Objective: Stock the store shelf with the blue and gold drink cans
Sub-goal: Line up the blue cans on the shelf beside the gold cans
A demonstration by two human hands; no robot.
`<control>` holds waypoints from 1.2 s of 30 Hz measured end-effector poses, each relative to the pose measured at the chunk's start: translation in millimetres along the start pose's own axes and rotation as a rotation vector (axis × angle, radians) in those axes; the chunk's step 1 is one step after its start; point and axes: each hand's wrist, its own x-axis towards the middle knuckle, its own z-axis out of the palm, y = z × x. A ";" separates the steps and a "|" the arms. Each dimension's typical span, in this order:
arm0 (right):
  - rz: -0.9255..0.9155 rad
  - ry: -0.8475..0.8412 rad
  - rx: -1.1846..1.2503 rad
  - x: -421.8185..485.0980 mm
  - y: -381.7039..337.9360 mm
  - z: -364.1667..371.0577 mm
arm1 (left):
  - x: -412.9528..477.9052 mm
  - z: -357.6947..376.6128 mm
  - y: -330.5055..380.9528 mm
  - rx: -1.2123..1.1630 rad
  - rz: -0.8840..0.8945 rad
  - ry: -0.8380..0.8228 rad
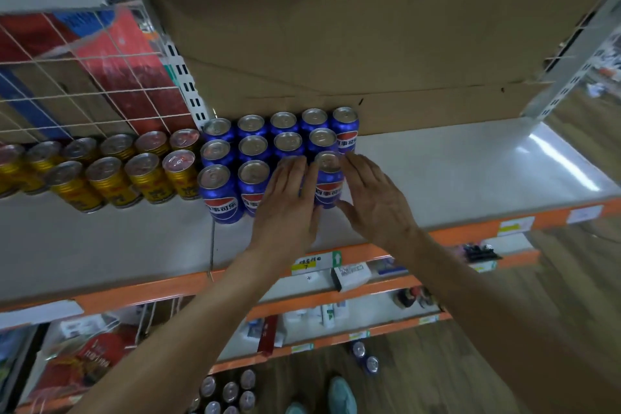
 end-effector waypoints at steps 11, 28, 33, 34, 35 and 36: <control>0.160 -0.191 0.028 -157.0 45.1 -10.2 | -76.5 42.3 96.8 -0.094 0.168 -0.155; 0.273 -0.500 0.235 -390.9 146.6 108.2 | -226.9 240.6 250.8 -0.104 -0.109 -0.656; 0.337 -0.606 0.294 -447.1 161.2 202.0 | -271.7 334.0 248.5 -0.120 -0.137 -0.676; 0.357 -0.630 0.296 -459.0 163.1 226.3 | -282.6 359.0 243.9 -0.128 -0.147 -0.685; 0.372 -0.656 0.292 -471.5 164.1 251.0 | -295.3 386.6 238.6 -0.134 -0.140 -0.686; 0.381 -0.671 0.291 -483.3 164.3 275.8 | -308.0 416.0 232.6 -0.139 -0.126 -0.688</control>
